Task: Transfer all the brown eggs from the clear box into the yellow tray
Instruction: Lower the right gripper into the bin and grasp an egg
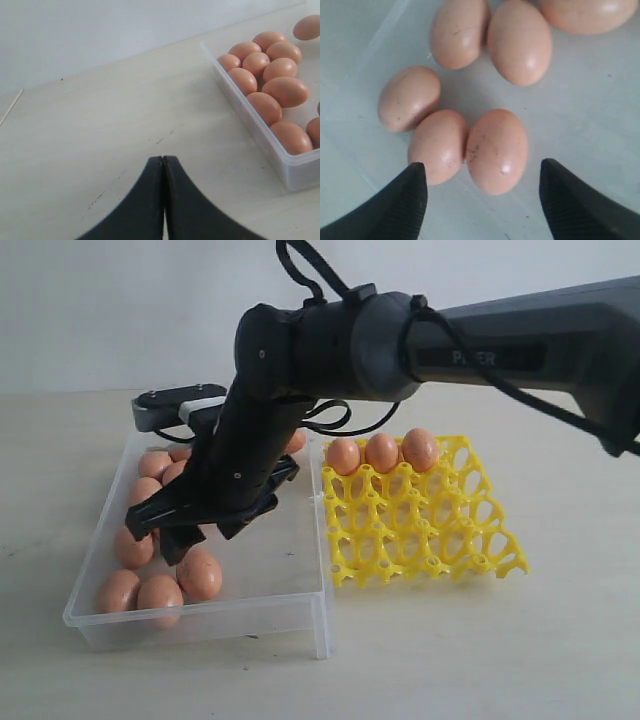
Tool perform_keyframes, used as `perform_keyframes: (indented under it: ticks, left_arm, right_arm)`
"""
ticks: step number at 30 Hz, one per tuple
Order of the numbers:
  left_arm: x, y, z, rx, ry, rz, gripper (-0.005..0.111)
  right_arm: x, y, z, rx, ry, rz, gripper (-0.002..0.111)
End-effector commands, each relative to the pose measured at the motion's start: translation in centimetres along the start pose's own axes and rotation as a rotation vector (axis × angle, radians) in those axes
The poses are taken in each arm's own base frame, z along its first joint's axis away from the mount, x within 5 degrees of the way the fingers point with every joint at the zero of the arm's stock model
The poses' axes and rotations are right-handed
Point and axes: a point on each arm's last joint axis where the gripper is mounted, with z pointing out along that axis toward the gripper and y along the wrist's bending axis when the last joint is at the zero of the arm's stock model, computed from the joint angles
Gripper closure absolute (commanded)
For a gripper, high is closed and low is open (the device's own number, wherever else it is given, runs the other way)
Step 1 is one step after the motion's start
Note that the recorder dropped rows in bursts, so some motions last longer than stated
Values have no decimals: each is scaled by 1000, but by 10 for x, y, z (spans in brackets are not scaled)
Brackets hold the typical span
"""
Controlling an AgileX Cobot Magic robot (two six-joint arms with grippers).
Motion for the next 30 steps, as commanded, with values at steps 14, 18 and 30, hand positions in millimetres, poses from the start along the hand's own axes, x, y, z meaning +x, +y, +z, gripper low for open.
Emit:
perform_keyframes:
  ticks: [14, 18, 30]
  left_arm:
    - [-2, 0, -1, -2, -18, -5, 107]
    - [-2, 0, -1, -2, -18, -5, 107]
    - [-2, 0, -1, -2, -18, -5, 107]
  right_arm:
    - [-15, 0, 27, 62, 67, -68, 46]
    - [-17, -2, 31, 69, 68, -69, 46]
    - [-14, -6, 48, 67, 170, -68, 88]
